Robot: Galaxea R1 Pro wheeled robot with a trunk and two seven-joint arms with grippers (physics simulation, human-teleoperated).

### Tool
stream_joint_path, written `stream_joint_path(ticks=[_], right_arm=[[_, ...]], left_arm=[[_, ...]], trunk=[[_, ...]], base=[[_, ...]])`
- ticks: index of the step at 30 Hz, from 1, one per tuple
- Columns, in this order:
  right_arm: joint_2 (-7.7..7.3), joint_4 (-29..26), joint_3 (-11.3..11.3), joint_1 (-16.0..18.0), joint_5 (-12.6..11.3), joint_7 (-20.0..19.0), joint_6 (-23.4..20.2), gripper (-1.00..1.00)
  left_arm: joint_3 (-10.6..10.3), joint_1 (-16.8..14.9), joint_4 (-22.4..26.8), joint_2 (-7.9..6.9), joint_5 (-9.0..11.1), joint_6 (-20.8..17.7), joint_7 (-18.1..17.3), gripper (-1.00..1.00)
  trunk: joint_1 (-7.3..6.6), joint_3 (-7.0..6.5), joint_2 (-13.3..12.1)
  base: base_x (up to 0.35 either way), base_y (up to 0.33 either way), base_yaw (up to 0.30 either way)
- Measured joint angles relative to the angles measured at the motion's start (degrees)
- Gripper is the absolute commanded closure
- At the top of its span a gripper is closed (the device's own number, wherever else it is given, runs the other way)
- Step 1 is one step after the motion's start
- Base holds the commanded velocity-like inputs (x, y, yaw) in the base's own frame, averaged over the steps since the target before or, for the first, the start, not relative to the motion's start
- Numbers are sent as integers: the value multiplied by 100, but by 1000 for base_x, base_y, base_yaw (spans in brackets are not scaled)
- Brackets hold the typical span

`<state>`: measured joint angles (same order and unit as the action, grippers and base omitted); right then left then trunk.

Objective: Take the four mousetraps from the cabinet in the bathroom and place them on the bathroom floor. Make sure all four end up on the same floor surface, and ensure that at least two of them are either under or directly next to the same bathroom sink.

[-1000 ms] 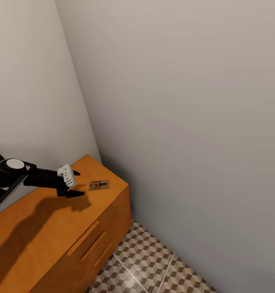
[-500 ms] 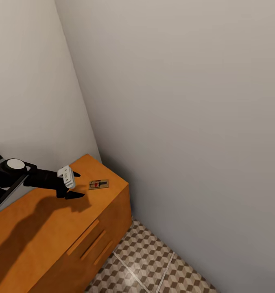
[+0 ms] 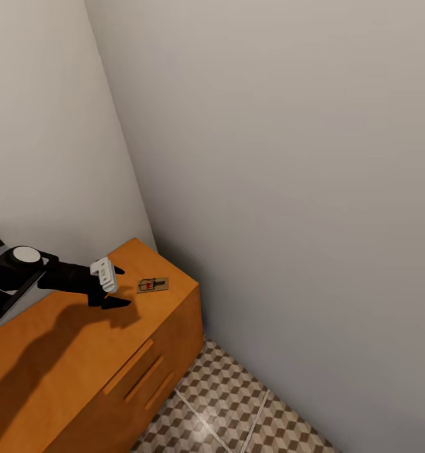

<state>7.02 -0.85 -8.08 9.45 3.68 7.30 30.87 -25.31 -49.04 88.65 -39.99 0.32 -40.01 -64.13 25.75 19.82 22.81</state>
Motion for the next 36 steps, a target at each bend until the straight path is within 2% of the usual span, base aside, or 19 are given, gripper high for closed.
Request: stream_joint_path(ticks=[6, 9, 12, 15, 17, 19, 21, 22, 23, 24, 25, 26, 27, 29, 30, 33, 36], right_arm=[[6, 0, -1, 0, 1, 1, 0, 100], [7, 0, 0, 0, 0, 0, 0, 100], [8, 0, 0, 0, 0, 0, 0, 100], [9, 0, 0, 0, 0, 0, 0, 100], [13, 0, -1, 0, 0, 1, 0, 100], [15, 0, 0, 0, 0, 1, 0, 100], [16, 0, 0, 0, 0, 1, 0, 100], [16, 0, 0, 0, 0, 1, 0, 100], [16, 0, 0, 0, 0, 1, 0, 100], [16, 0, -1, 0, 0, 1, 0, 100], [16, 0, 0, 0, 0, 1, 0, 100], [16, 0, 0, 0, 0, 1, 0, 100], [13, 0, 1, 0, 0, 0, 0, 100], [11, 0, 0, 0, 0, 0, 0, 100], [10, 0, 0, 0, 0, 0, 0, 100], [9, 0, 0, 0, 0, 0, 0, 100], [5, 0, 0, 0, 0, 0, 0, 100]], left_arm=[[-14, 0, -2, 24, -7, -7, 0, -100], [-13, 0, -17, 105, -72, -25, 11, -100], [-6, 0, -33, 236, -275, -41, 25, -100], [2, 0, -92, 441, -596, -40, 29, -100], [12, -1, -211, 650, -828, -41, 29, -100], [24, 0, -468, 1010, -1155, -42, 29, -100], [40, -3, -611, 1211, -1339, -42, 29, -100], [81, -8, -747, 1398, -1527, -43, 29, -100], [114, -13, -816, 1498, -1632, -42, 29, -100], [155, -16, -880, 1595, -1735, -42, 28, -100], [247, -23, -995, 1791, -1948, -43, 25, -100], [300, -26, -1049, 1893, -2065, -43, 25, -100], [404, -32, -1140, 2077, -2288, -41, 22, -100], [498, -39, -1218, 2256, -2524, -39, 19, -100], [565, -57, -1277, 2402, -2745, -37, 14, -100], [645, -122, -1353, 2594, -3114, -33, 7, -100], [674, -166, -1380, 2664, -3269, -29, -16, -100]], trunk=[[0, 0, 0], [0, 0, 0], [0, 0, 0], [0, 0, 0], [0, 0, 0], [1, 0, -1], [0, 0, 0], [1, 0, -1], [0, 0, 0], [0, 0, 0], [1, 0, 0], [0, 0, 0], [0, 0, 0], [0, 0, 0], [0, 0, 0], [0, 0, 0], [0, 0, 0]], base=[[9, 0, 0], [21, 0, 0], [6, 0, 0], [2, 0, 0], [0, 0, 0], [0, 0, 0], [0, 0, 0], [0, 0, 0], [0, 0, 0], [0, 0, 0], [0, 0, 0], [0, 0, 0], [0, 0, 0], [0, 0, 0], [0, 0, 0], [0, 0, 0], [0, 0, 0]])
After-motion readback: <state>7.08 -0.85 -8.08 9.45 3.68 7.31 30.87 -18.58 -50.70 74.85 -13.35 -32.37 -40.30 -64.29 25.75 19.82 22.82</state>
